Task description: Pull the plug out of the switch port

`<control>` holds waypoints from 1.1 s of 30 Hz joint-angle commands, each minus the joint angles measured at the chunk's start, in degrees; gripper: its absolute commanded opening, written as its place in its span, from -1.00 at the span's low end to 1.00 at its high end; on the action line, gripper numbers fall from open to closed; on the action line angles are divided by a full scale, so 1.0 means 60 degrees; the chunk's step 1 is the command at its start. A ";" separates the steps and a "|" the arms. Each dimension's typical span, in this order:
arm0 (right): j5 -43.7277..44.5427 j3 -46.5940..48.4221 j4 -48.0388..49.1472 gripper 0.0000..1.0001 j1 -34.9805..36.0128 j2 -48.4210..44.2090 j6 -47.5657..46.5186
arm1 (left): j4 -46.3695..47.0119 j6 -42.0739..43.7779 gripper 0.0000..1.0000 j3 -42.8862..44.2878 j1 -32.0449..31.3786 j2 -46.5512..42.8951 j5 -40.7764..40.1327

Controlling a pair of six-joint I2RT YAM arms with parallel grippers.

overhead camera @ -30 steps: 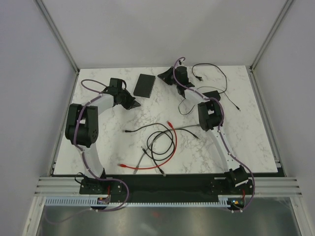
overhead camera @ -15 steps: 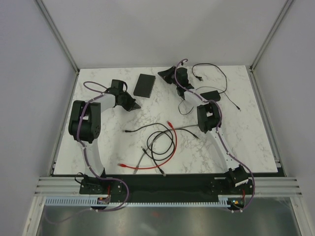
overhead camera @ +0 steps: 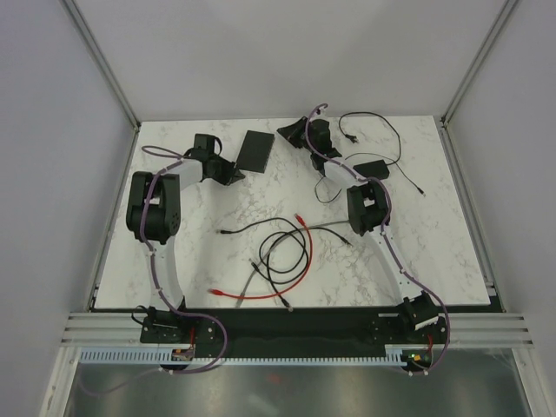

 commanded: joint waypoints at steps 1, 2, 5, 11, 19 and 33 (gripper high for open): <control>-0.0915 0.0053 -0.0971 -0.67 0.0807 -0.0193 -0.0276 | 0.0423 -0.0763 -0.84 0.0705 0.0032 0.0255 -0.0226; -0.0973 0.0009 -0.0971 -0.68 0.0836 -0.0237 -0.0349 | 0.0394 -0.0763 -0.84 0.0866 0.0032 0.0328 -0.0226; -0.1178 -0.0080 -0.1102 -0.69 0.0910 -0.0412 -0.0699 | 0.0321 -0.0778 -0.81 0.1130 0.0032 0.0577 -0.0168; -0.1866 -0.0402 -0.1235 -0.69 0.1129 -0.0910 -0.1169 | 0.0160 -0.0895 -0.79 0.1438 0.0032 0.0972 -0.0109; -0.1707 -0.3973 0.0053 -0.80 0.1174 -0.3194 -0.1243 | -0.0585 -0.0105 -0.80 0.2052 0.0353 0.1178 -0.0109; -0.1706 -0.4592 -0.0092 -0.54 0.1013 -0.4061 -0.0528 | 0.0466 0.3176 -0.78 0.2929 0.0661 0.0004 -0.0009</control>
